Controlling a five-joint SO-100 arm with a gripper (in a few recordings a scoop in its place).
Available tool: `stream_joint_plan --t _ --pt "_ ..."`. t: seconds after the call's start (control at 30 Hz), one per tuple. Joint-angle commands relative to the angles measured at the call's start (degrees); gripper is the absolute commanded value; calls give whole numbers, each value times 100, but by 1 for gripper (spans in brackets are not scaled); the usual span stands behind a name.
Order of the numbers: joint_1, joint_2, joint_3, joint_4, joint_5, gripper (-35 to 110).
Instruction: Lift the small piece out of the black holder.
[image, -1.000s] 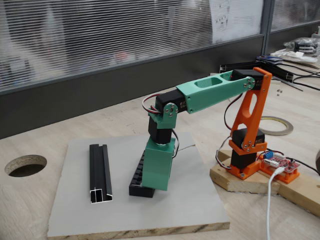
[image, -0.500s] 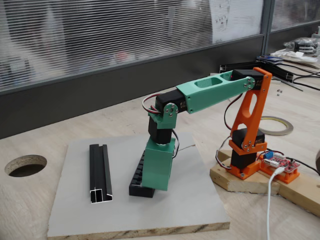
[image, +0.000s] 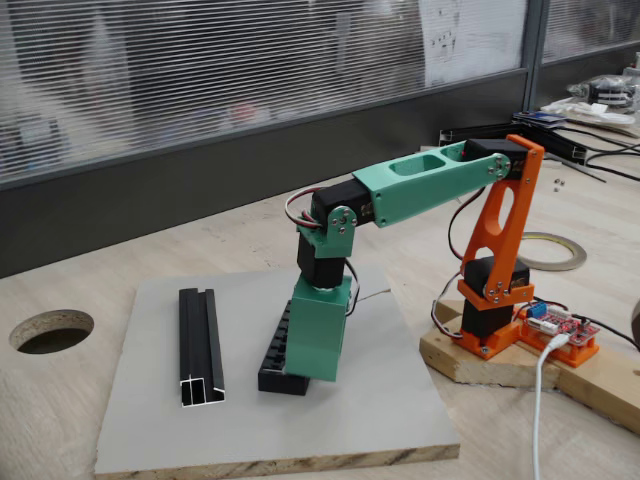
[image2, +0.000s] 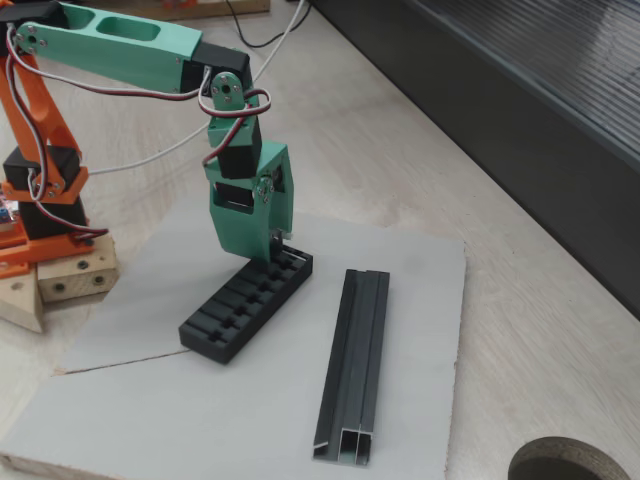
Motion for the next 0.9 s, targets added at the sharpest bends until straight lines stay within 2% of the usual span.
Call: stream_joint_plan --t 0.0,0.87 --pt "-53 141 -26 70 0 36" --pt "-53 132 -18 70 0 36"
